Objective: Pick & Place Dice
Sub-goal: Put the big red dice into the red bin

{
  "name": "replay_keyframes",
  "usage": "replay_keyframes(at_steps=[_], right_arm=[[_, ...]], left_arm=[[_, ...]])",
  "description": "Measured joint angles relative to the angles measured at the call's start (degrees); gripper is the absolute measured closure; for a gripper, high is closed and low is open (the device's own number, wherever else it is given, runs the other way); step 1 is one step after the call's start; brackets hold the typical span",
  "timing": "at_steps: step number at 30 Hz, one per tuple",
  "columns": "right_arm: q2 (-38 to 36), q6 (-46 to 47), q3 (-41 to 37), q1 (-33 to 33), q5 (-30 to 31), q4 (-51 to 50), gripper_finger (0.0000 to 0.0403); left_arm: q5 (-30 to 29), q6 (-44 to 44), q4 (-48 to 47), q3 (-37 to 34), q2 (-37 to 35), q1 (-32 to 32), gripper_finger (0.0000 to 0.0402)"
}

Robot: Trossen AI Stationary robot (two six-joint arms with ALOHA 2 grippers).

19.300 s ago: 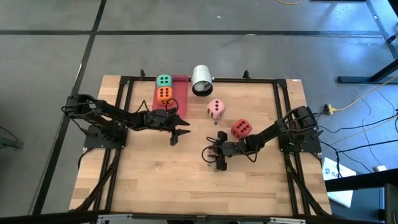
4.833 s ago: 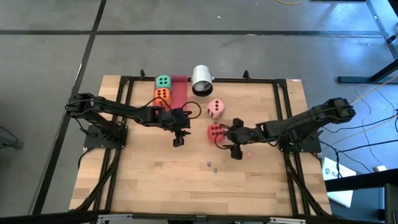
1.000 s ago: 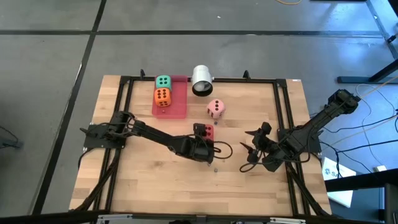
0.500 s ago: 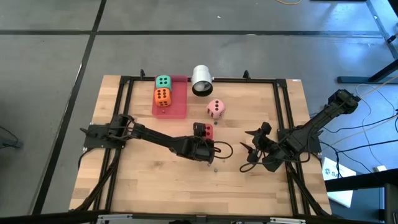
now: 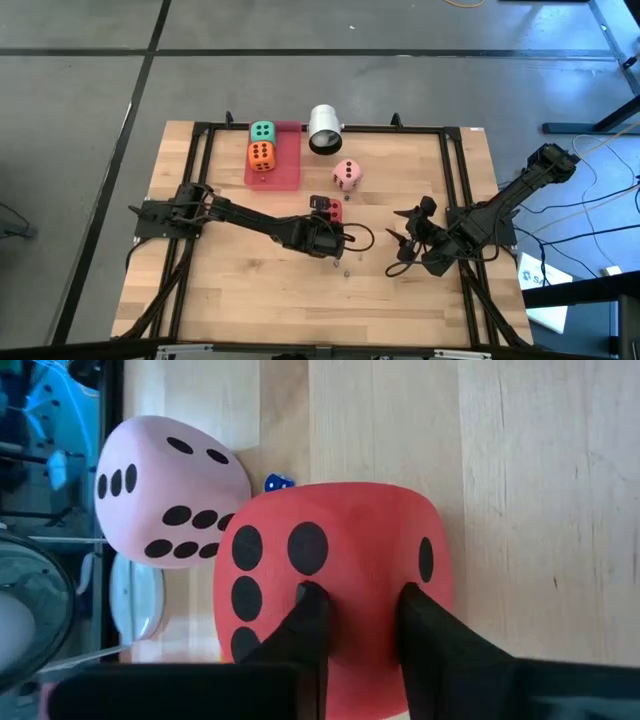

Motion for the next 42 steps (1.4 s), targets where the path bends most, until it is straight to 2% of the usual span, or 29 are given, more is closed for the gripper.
replay_keyframes(at_steps=[11,23,42], right_arm=[[0.0,0.0,0.0,0.0,0.0,0.0,0.0142],[0.0,0.0,0.0,0.0,0.2,-0.1,0.0142],[0.0,-0.2,0.0,0.0,1.2,-0.1,0.0142]], left_arm=[[0.4,0.3,0.1,-0.1,-1.0,0.2,0.0348],[1.0,1.3,-0.7,-0.3,-11.1,0.2,0.0354],[0.3,2.0,-3.6,-0.3,-19.3,0.2,0.0381]])
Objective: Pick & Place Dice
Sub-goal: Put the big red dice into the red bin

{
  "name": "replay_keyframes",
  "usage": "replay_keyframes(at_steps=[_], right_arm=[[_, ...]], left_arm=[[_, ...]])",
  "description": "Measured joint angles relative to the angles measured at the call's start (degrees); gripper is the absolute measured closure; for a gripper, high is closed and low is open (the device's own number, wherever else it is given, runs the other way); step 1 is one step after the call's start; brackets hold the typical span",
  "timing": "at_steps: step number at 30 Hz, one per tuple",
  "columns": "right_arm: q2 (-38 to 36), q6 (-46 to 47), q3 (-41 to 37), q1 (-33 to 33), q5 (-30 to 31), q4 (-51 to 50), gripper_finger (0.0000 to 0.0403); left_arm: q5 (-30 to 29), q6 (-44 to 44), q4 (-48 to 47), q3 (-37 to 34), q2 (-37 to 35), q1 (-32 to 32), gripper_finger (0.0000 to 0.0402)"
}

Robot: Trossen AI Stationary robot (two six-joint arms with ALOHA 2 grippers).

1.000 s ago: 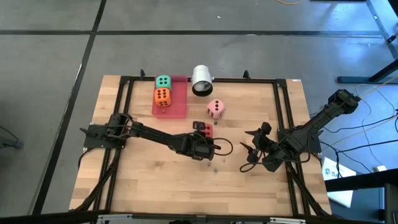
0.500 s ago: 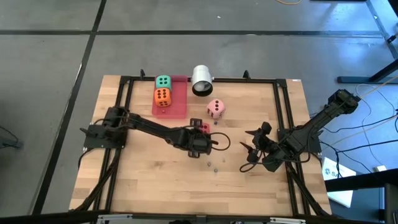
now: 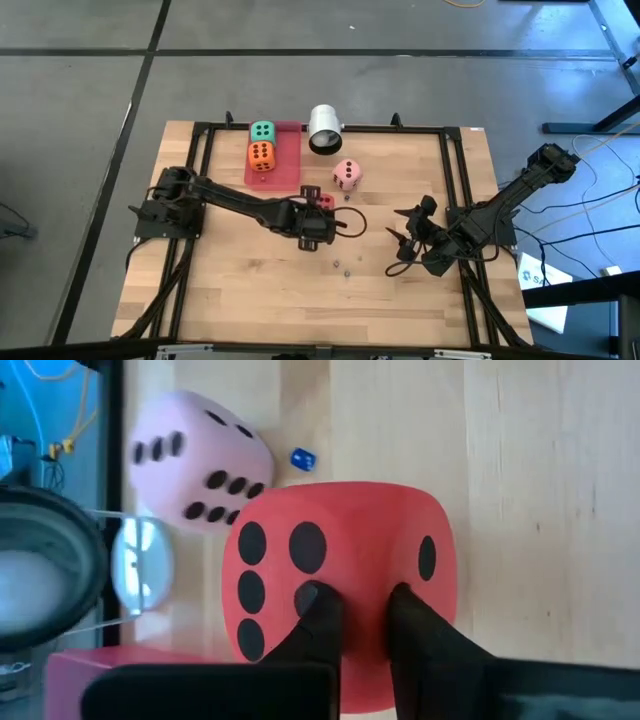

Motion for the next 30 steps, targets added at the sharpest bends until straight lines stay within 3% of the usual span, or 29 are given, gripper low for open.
replay_keyframes(at_steps=[13,19,30], right_arm=[[0.0,0.0,0.0,0.0,3.4,0.0,0.0142],[0.0,0.0,0.0,0.0,3.8,0.3,0.0142],[0.0,0.2,0.0,0.0,6.2,0.6,0.0142]], left_arm=[[-8.4,0.6,-12.9,0.2,-13.5,2.3,0.0394],[-7.9,4.7,-16.7,0.2,-14.4,9.8,0.0396],[-3.1,17.4,-13.9,0.2,-14.4,23.9,0.0400]])
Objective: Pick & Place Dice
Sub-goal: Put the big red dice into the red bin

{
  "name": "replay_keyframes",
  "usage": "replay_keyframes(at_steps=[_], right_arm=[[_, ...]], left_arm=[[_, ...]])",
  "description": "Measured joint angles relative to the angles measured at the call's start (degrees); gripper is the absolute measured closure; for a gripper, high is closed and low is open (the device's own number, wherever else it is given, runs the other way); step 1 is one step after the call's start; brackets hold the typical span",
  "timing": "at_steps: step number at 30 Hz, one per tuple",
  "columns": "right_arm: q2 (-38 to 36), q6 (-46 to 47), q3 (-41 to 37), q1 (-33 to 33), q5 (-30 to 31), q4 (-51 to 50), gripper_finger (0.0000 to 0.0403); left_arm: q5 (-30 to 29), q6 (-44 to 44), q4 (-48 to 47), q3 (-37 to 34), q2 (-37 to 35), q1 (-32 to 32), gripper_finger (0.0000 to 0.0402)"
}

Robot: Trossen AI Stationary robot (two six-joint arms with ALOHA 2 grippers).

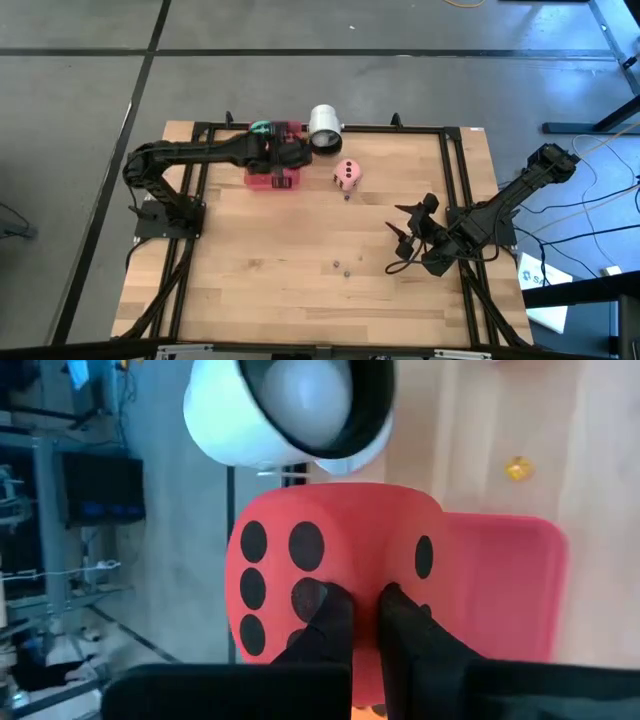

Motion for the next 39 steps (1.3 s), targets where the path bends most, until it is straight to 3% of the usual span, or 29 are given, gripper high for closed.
replay_keyframes(at_steps=[4,12,25,39], right_arm=[[0.0,0.0,0.0,0.0,1.3,0.0,0.0142],[0.0,0.0,0.0,-1.3,1.3,0.0,0.0142],[0.0,0.0,0.0,-4.5,1.0,0.0,0.0142],[0.0,0.0,0.0,-6.3,-0.5,0.0,0.0142]], left_arm=[[5.5,3.3,3.1,0.0,0.3,5.4,0.0400],[10.4,9.4,11.6,-5.3,1.1,13.5,0.0400],[13.0,17.1,22.3,-11.7,1.2,18.7,0.0400],[15.3,18.6,23.9,-11.8,5.2,21.0,0.0400]])
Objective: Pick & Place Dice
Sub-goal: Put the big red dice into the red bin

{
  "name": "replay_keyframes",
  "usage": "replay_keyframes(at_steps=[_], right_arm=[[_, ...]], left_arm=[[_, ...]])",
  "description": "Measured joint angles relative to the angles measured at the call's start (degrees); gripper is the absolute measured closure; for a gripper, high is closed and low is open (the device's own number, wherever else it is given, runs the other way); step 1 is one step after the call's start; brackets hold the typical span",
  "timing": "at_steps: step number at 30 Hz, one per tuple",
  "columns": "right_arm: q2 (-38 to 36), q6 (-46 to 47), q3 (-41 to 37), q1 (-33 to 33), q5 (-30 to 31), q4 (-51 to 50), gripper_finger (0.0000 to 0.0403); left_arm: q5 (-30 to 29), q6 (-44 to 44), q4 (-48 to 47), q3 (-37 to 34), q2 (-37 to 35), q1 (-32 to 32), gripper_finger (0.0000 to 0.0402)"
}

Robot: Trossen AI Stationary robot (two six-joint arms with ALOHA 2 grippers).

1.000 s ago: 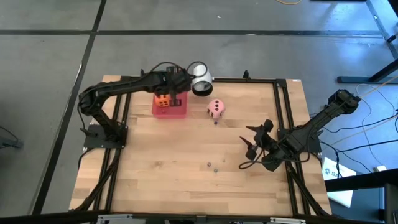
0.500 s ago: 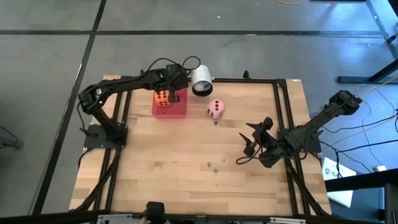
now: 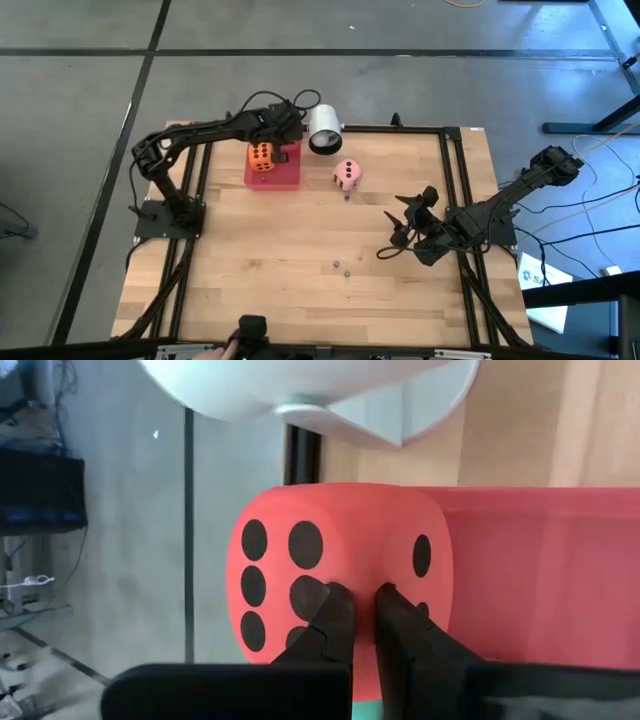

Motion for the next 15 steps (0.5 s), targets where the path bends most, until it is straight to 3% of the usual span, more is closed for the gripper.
replay_keyframes(at_steps=[15], right_arm=[[0.0,0.0,0.0,0.0,-1.1,0.1,0.0142]], left_arm=[[-2.2,0.8,3.1,0.0,3.4,0.1,0.0400]])
